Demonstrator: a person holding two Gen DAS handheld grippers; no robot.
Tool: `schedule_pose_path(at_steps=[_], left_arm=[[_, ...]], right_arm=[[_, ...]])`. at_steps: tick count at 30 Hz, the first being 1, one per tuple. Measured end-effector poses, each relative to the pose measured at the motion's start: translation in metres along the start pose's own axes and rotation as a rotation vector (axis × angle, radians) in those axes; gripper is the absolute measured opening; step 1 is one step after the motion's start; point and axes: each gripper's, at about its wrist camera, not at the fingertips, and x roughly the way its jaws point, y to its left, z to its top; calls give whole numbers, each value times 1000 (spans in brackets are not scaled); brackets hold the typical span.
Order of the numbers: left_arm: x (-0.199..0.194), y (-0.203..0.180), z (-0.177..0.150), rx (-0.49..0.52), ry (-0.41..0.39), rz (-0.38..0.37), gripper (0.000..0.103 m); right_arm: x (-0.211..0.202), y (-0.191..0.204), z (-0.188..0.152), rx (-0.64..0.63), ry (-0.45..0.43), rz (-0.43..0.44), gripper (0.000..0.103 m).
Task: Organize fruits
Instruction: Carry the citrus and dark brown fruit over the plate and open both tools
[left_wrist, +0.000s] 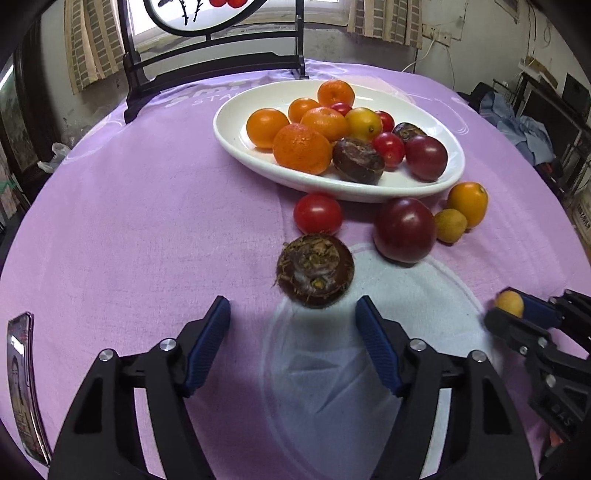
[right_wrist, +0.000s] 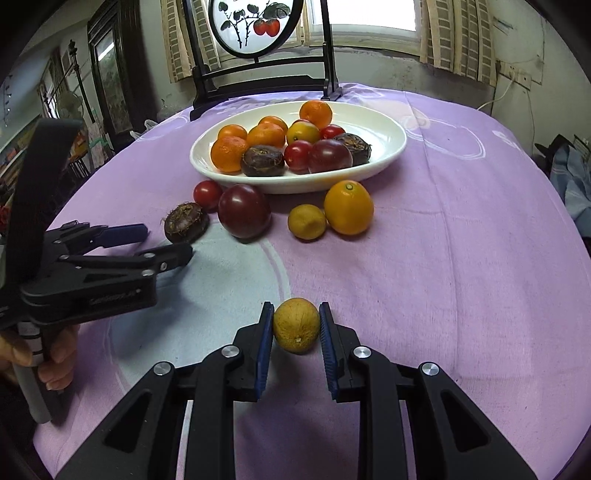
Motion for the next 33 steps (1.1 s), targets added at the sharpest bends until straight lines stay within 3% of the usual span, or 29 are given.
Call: schedule_pose_path(at_steps=[5, 10, 16, 22, 27, 33], left_arm=[[5, -8, 11, 1, 7, 7, 60], [6, -18, 15, 27, -12, -4, 43], [-7, -19, 5, 48, -17, -12, 43], [-52, -11, 6, 44, -66, -92, 43], [-99, -10, 40, 60, -191, -124, 43], [-104, -13, 85, 63, -252, -58, 43]], right_arm=[[-1, 2, -1, -13, 1, 26, 25], [-2, 5, -2, -31, 1, 28, 25], [-4, 2, -2, -21, -22, 29, 25], [-35, -3, 11, 3, -136, 63, 25], [-67, 10, 44, -75, -229, 75, 25], [-58, 19, 90, -158, -271, 35, 25]])
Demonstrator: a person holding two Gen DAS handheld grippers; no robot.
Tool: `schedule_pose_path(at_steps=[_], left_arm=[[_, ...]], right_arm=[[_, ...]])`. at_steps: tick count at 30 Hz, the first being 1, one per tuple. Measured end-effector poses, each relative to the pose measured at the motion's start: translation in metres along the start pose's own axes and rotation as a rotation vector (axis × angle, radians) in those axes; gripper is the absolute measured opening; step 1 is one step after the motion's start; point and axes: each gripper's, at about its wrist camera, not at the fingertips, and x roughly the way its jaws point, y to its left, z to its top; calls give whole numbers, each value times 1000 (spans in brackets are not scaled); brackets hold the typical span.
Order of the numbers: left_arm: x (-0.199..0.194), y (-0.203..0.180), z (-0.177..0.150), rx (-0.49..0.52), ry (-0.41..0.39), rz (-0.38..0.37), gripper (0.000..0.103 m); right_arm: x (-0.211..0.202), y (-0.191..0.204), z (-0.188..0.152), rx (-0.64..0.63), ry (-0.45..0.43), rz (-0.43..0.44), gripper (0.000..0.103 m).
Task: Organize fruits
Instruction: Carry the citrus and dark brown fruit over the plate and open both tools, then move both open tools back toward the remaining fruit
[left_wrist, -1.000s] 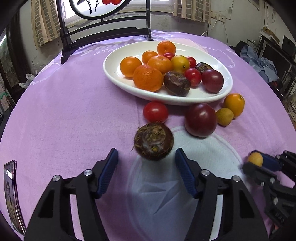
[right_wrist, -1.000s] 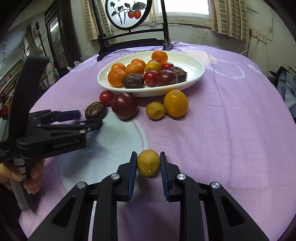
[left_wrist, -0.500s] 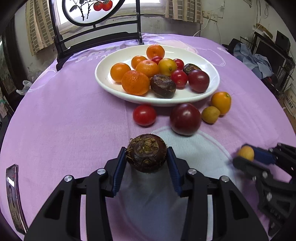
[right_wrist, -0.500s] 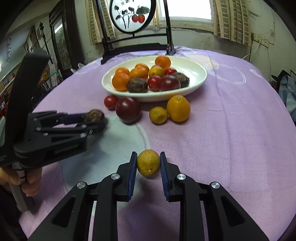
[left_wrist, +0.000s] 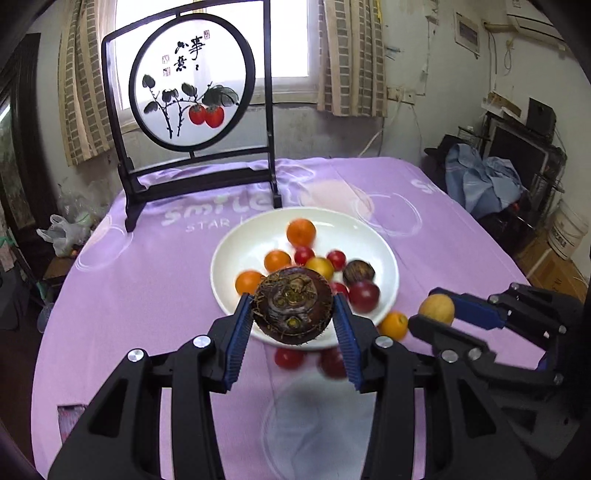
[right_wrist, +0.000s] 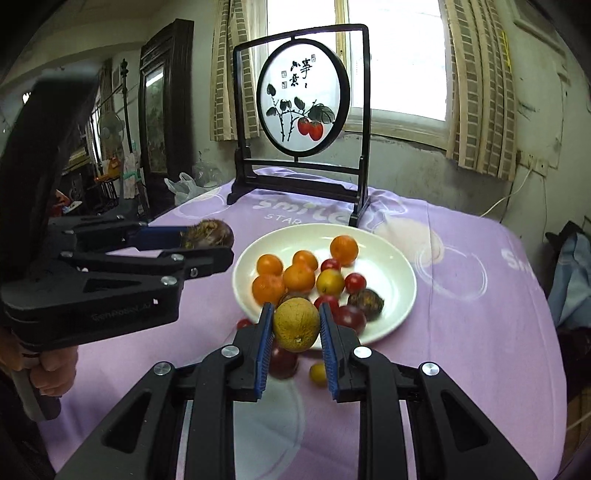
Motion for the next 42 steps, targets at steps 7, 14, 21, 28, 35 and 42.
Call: schedule_pose_path(at_steps=[7, 14, 21, 28, 35, 42], left_arm=[[77, 13, 18, -43, 113, 34, 43], [135, 23, 23, -77, 178, 42, 43], [130, 33, 27, -130, 150, 66, 74], [85, 28, 7, -114, 105, 84, 80], [51, 22, -30, -140, 126, 49, 83], [47, 13, -79, -139, 191, 4, 84]], right_arm=[[67, -14, 9, 31, 76, -15, 25], [112, -30, 16, 45, 112, -42, 26], [109, -41, 15, 96, 103, -50, 45], [63, -46, -3, 142, 60, -44, 48], [32, -39, -37, 153, 82, -43, 49], [26, -16, -75, 110, 161, -28, 49]])
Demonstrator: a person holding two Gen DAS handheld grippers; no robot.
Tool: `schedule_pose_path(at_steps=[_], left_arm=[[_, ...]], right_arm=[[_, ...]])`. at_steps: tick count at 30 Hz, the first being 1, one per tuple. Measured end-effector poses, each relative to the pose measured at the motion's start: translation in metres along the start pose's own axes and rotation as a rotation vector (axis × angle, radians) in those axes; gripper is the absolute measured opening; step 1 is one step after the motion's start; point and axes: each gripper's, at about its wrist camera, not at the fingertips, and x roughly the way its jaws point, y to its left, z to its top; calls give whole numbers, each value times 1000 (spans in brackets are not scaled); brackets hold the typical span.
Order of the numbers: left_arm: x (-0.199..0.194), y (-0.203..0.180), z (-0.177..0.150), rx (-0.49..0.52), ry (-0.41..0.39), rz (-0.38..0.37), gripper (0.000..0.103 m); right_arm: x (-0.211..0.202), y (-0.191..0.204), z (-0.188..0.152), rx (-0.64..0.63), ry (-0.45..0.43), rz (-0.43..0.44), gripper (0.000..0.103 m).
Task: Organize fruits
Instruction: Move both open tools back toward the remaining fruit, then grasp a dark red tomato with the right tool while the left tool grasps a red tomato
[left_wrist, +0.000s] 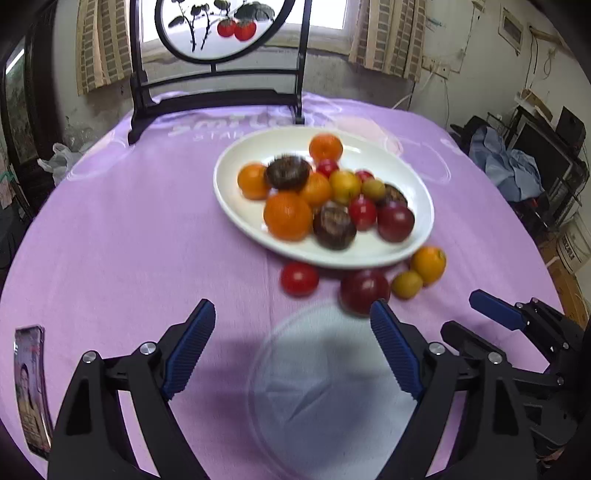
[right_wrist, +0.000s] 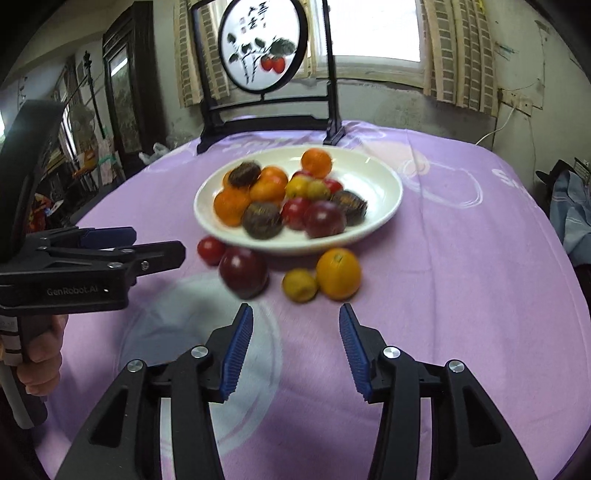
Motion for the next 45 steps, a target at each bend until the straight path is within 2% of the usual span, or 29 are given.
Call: schedule_pose_path(at_steps=[6, 10, 16, 26, 28, 29, 33, 37, 45], left_arm=[[14, 13, -17, -13, 52, 0, 84], [19, 31, -19, -52, 56, 6, 84], [18, 59, -14, -130, 45, 5, 84], [20, 63, -13, -156, 49, 20, 84], [20, 66, -13, -171, 42, 23, 84], [21, 68, -12, -172, 48, 29, 84], [21, 70, -13, -185, 50, 21, 84], [22, 67, -13, -167, 44, 39, 84], [29, 44, -17, -77, 50, 42, 84]], right_arm=[[10, 23, -12, -43, 58, 56, 49], [22, 36, -13, -37, 107, 104, 49], [46, 56, -1, -81, 140, 36, 49], [78, 61, 29, -25, 132, -87, 49], [82, 60, 32, -12, 128, -86, 47], [82, 59, 33, 0, 127, -90, 42], [77, 50, 33, 38, 131, -53, 40], [55, 43, 24, 36, 119, -28, 40], [13, 15, 0, 39, 82, -12, 40]])
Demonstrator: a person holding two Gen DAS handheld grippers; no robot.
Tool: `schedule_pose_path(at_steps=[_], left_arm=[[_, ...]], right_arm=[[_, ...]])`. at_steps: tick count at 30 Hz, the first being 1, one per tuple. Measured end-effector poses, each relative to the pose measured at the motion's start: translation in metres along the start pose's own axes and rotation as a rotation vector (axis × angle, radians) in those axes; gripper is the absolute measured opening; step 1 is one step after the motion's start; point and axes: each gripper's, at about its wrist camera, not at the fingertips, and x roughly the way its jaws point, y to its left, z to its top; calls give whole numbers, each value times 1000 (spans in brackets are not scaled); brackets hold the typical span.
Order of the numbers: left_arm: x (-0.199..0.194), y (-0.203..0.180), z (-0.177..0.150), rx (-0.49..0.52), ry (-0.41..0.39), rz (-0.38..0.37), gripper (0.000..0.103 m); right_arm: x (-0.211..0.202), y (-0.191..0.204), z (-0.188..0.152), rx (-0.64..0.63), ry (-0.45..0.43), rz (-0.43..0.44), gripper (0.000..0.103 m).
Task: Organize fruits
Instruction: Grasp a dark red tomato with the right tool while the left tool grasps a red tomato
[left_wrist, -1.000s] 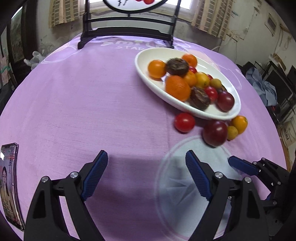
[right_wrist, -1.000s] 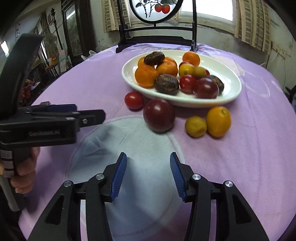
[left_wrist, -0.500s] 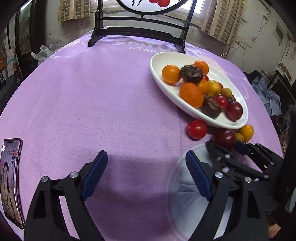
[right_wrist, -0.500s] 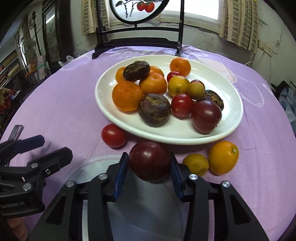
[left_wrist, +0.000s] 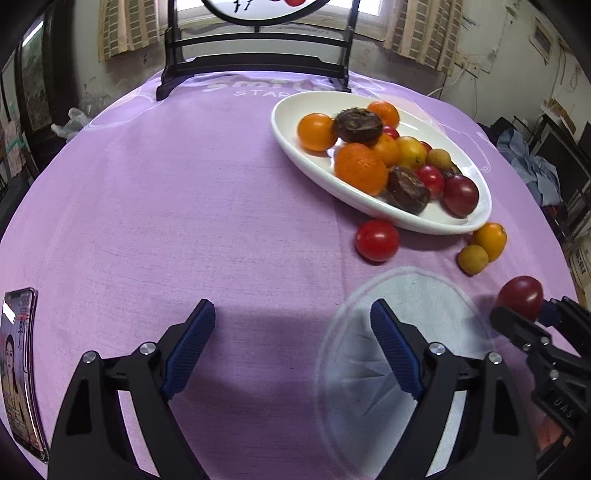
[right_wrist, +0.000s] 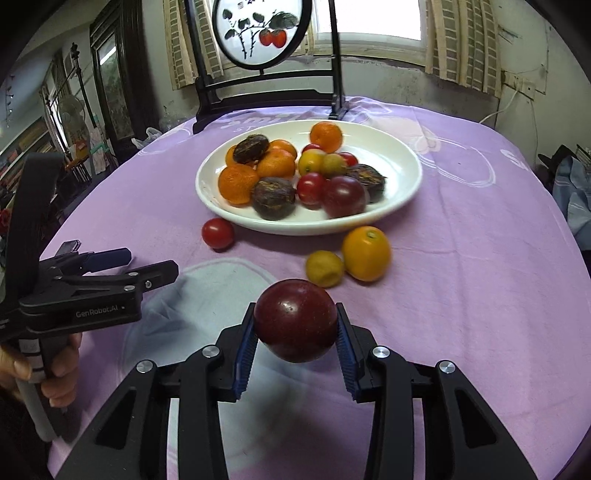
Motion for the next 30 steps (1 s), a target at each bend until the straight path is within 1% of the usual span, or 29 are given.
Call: schedule_pose_path(at_steps=[4, 7, 9, 10, 14, 17, 19, 20, 22, 23, 26, 30], left_arm=[[1, -11, 4, 3, 6, -3, 84], [10, -26, 8, 33, 23, -3, 84], [19, -34, 11, 47, 37, 14, 83], [20, -38, 12, 53, 22, 30, 80], [27, -50, 17, 82, 10, 47, 79], [30, -53, 25, 83, -2, 34, 67], [32, -56, 31, 84, -8, 38, 54], [33, -58, 33, 86, -12, 43, 52], [33, -61, 35, 96, -18, 37, 39], [32, -63, 35, 108, -15, 22, 30], [27, -60, 34, 100, 2, 4, 29], [11, -56, 21, 114, 2, -21, 29]], right_arm=[[-7, -20, -5, 35, -14, 16, 41], [-13, -30, -5, 71, -35, 15, 41], [-17, -31, -5, 78, -48, 25, 41], [-19, -31, -4, 78, -56, 35, 41], [-20, -28, -5, 71, -58, 53, 41], [-20, -27, -5, 63, -54, 51, 41], [-19, -27, -5, 62, -50, 55, 41], [-19, -27, -5, 62, -51, 53, 41], [-18, -27, -5, 59, -54, 46, 41], [-18, -28, -5, 60, -56, 45, 41], [-19, -29, -5, 61, -67, 43, 41], [-20, -28, -5, 51, -81, 37, 41]])
